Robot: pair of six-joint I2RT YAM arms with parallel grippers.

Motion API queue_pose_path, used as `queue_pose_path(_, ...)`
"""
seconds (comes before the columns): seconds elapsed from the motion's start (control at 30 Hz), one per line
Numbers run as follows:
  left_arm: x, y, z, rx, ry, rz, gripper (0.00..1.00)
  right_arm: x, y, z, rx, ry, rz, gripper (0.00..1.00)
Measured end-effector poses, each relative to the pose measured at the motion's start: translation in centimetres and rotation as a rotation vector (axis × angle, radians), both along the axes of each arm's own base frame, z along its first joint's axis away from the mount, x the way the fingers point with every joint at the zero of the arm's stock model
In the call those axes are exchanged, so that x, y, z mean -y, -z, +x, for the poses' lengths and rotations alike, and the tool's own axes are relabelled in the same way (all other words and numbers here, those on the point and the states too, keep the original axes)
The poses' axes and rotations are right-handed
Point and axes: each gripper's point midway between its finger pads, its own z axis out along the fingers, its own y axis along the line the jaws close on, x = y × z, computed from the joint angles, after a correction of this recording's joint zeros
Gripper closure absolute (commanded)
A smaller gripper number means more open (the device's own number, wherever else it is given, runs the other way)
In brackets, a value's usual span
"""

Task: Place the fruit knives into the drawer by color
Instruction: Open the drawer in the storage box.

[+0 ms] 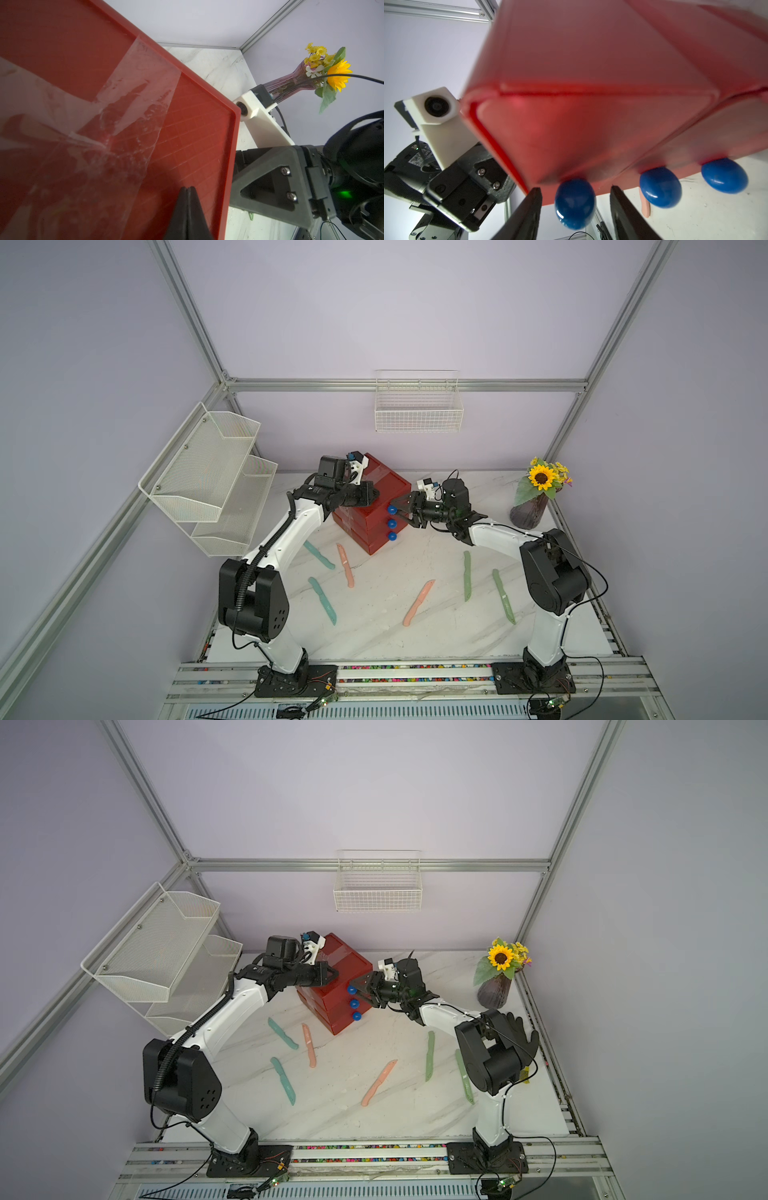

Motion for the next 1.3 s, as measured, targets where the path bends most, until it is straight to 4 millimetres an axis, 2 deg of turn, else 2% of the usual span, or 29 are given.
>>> queue_pose_path(0.17, -0.1, 0.0, 0.1, 0.000, -0.001, -0.009, 1.00, -0.2, 0.9, 0.0, -0.017, -0.021, -0.002, 0.45)
queue_pose_path(0.53, -0.3, 0.1, 0.4, -0.001, 0.002, -0.026, 1.00, -0.7, 0.7, 0.2, -0.011, -0.050, 0.011, 0.49)
queue_pose_path(0.63, -0.3, 0.2, 0.6, 0.003, 0.003, -0.030, 1.00, -1.0, 0.4, 0.5, -0.006, -0.057, 0.021, 0.57)
queue_pose_path(0.7, -0.3, 0.2, 0.7, 0.005, 0.005, -0.033, 1.00, -1.1, 0.1, 0.5, 0.000, -0.063, 0.029, 0.69)
queue_pose_path(0.93, -0.3, 0.1, 0.8, 0.008, 0.004, -0.032, 1.00, -1.3, -0.1, 0.7, -0.005, -0.067, 0.038, 0.94)
queue_pose_path(1.1, -0.2, 0.1, 1.0, 0.003, 0.003, -0.027, 1.00, -1.2, 0.0, 0.6, -0.002, -0.067, 0.040, 0.98)
queue_pose_path(1.3, -0.1, 0.1, 1.1, -0.007, 0.005, -0.022, 1.00, -0.7, 0.1, -0.1, 0.010, -0.058, 0.048, 0.99)
